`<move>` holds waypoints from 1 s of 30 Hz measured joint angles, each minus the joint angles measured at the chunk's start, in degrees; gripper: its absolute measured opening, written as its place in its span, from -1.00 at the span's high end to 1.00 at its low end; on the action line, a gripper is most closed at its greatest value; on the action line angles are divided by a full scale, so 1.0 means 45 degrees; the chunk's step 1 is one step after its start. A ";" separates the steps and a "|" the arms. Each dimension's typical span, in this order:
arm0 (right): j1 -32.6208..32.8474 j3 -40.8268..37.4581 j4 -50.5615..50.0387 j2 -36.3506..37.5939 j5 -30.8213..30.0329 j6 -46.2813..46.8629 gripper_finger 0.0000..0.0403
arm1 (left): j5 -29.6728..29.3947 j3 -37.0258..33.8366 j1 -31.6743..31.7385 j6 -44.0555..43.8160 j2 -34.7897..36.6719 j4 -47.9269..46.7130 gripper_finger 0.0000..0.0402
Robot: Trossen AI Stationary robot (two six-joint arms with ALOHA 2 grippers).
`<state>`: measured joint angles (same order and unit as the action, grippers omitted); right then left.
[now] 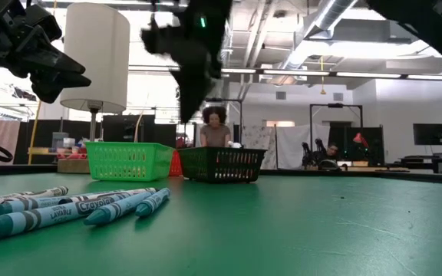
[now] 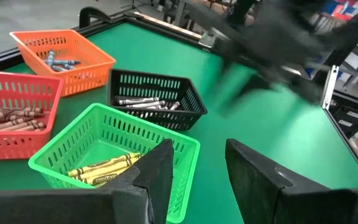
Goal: Sort crayons
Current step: Put the black crayon into the black bin
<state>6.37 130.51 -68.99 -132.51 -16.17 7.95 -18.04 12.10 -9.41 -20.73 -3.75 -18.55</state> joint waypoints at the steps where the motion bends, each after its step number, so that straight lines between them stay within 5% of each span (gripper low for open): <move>1: 0.0257 0.0079 0.0396 0.0000 0.0523 -0.0775 0.52 | 0.0000 0.0000 0.0000 -0.0009 0.0000 0.0000 0.32; 10: 0.2298 -0.0399 0.5373 -0.0044 0.1386 -0.4477 0.52 | 0.0000 0.0000 0.0000 -0.0153 0.0000 -0.0005 0.32; 17: 0.2584 -0.0910 0.8976 -0.0185 0.1315 -0.3949 0.52 | -0.0058 0.0000 0.0000 -0.0572 -0.0004 -0.0025 0.32; 30: 0.2610 -0.1174 0.9247 -0.0209 0.1274 -0.2430 0.52 | -0.0054 0.0000 0.0000 -0.0933 -0.0001 -0.0029 0.32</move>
<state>18.11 125.23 -27.38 -133.45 -10.44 -2.98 -18.29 12.10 -9.41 -24.93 -3.75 -18.68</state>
